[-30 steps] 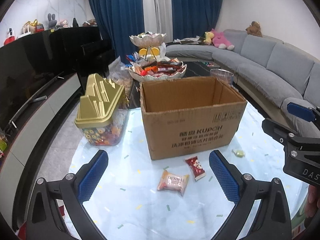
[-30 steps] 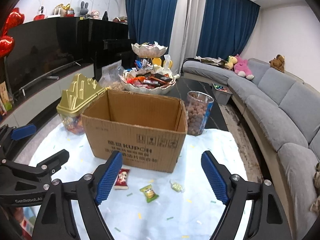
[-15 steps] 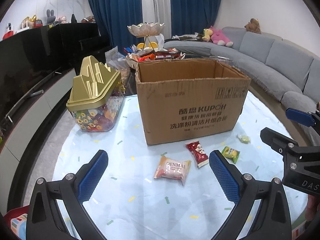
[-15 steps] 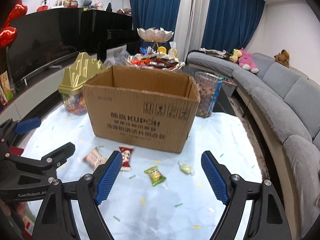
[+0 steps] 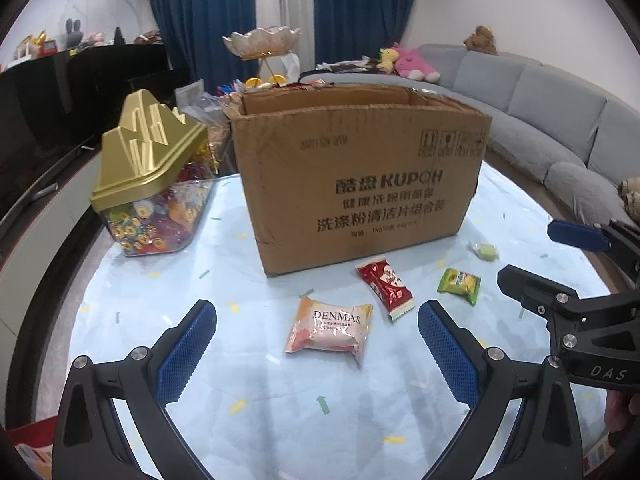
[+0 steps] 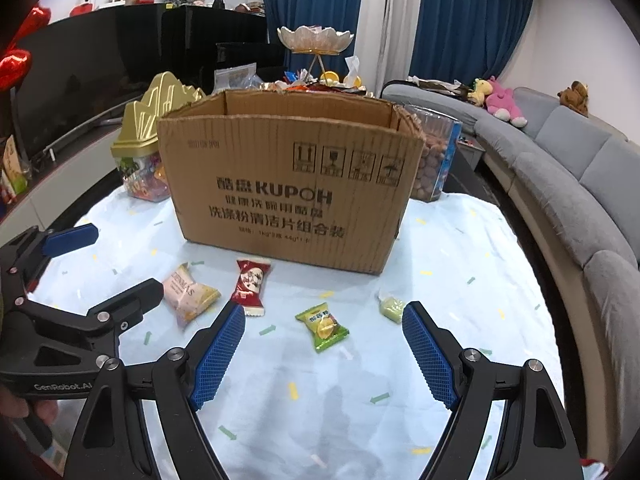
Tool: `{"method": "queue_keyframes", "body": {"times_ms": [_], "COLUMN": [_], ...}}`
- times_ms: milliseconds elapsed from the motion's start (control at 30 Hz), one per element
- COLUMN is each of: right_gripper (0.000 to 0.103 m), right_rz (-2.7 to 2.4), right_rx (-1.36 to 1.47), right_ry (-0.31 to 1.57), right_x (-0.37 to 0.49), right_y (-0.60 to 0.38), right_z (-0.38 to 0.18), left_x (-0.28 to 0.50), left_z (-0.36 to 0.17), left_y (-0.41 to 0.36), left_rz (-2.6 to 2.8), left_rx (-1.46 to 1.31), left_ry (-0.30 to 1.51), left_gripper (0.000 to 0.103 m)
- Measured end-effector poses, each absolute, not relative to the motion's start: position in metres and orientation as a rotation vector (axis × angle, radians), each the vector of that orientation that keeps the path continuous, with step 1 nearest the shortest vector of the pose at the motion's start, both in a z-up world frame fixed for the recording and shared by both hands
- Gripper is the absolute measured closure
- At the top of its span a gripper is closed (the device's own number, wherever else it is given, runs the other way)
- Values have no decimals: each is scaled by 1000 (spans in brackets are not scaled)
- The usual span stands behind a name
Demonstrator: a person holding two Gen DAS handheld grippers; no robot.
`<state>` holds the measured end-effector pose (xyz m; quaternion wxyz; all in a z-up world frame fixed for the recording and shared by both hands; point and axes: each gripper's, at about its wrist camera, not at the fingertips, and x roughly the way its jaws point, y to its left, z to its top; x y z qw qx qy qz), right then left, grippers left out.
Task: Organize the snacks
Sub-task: 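Withdraw both tools from the box back over the remaining snacks, then grasp the DENMAS cheese ball bag with the left tool while the right tool grasps the green-yellow candy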
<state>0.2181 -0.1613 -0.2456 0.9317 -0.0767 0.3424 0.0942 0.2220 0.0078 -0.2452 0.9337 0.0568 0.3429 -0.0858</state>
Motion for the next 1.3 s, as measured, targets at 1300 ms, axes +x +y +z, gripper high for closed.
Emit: {"method": "queue_keyframes", "body": {"times_ms": [1300], "right_gripper": [31], "right_rz": [335], "right_rx": [-155], "right_ry": [746], "right_x": [264], "right_y": [-157], "right_z": [-299], "left_x": [262], "left_z": [-299], "left_y": [2], "left_rz": [-256], "left_rx": [124], "left_ry": [846], "left_gripper": [10]}}
